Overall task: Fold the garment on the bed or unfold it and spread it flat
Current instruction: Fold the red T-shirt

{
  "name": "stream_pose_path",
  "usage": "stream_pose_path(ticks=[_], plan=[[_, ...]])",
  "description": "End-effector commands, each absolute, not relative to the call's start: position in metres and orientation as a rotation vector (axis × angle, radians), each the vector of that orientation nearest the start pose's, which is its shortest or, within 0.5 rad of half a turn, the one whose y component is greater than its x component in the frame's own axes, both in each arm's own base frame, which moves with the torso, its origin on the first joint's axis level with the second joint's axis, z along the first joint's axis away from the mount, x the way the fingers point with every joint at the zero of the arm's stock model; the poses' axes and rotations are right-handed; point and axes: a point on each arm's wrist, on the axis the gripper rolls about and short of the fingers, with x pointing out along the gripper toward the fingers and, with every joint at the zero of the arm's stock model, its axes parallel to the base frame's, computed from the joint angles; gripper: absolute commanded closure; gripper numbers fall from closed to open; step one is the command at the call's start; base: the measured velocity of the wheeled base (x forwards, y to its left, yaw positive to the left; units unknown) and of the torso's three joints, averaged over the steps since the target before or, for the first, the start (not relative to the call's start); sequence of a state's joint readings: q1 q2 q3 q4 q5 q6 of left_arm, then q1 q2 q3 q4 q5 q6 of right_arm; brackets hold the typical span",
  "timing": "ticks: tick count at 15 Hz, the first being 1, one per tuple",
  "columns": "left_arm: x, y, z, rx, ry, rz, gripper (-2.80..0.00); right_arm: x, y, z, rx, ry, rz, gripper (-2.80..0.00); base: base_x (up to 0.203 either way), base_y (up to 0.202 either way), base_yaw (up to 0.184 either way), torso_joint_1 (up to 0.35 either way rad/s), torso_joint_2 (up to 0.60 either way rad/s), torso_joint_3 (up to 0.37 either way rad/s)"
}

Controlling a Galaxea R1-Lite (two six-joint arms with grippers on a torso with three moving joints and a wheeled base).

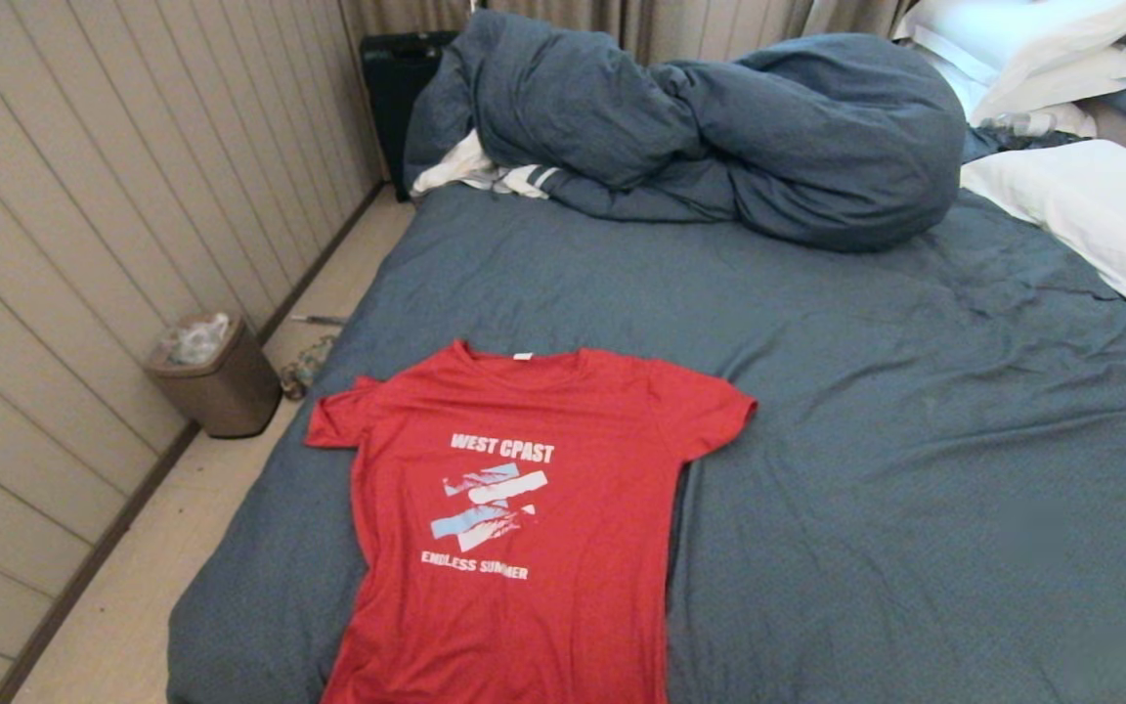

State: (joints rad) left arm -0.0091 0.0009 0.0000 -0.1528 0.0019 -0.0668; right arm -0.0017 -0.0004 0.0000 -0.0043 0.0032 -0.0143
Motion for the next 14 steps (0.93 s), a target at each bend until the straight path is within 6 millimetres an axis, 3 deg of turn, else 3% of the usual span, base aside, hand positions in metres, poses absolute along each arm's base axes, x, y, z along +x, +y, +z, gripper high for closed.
stream_pose_path(ticks=[1, 4, 5, 7, 8, 9, 11, 14], plan=[[-0.020, 0.000, 0.080, -0.070, -0.115, -0.010, 0.00, -0.023, 0.000, 0.077, -0.014, -0.003, 0.003, 0.00, 0.000, 0.000, 0.000, 0.000, 0.00, 0.000], [-0.021, 0.000, 0.083, -0.072, -0.114, -0.012, 0.00, -0.026, 0.000, 0.085, -0.016, 0.014, 0.013, 0.00, 0.000, 0.000, 0.000, 0.000, 0.00, 0.000], [-0.024, 0.000, 0.098, -0.080, -0.129, -0.017, 0.00, -0.030, 0.000, 0.100, -0.017, 0.011, 0.020, 0.00, 0.000, 0.000, 0.000, 0.000, 0.00, 0.000], [-0.028, 0.000, 0.150, -0.111, -0.151, -0.038, 0.00, -0.036, 0.001, 0.140, -0.015, 0.040, 0.058, 0.00, 0.000, 0.000, 0.000, 0.000, 0.00, 0.000], [-0.018, -0.001, 0.171, -0.126, -0.097, -0.060, 0.00, -0.028, 0.002, 0.156, -0.012, 0.100, 0.075, 0.00, 0.000, 0.000, 0.000, 0.000, 0.00, 0.000], [-0.004, -0.001, 0.189, -0.144, -0.040, -0.086, 0.00, -0.017, 0.002, 0.173, -0.006, 0.154, 0.086, 0.00, 0.000, 0.000, 0.000, 0.000, 0.00, 0.000], [0.037, -0.004, 0.223, -0.199, 0.093, -0.139, 0.00, 0.024, 0.002, 0.208, 0.034, 0.281, 0.096, 0.00, 0.000, 0.000, 0.000, 0.000, 0.00, 0.000], [0.121, -0.007, 0.246, -0.268, 0.302, -0.175, 0.00, 0.120, 0.003, 0.246, 0.130, 0.465, 0.083, 0.00, 0.000, 0.000, 0.000, 0.000, 0.00, 0.000]])
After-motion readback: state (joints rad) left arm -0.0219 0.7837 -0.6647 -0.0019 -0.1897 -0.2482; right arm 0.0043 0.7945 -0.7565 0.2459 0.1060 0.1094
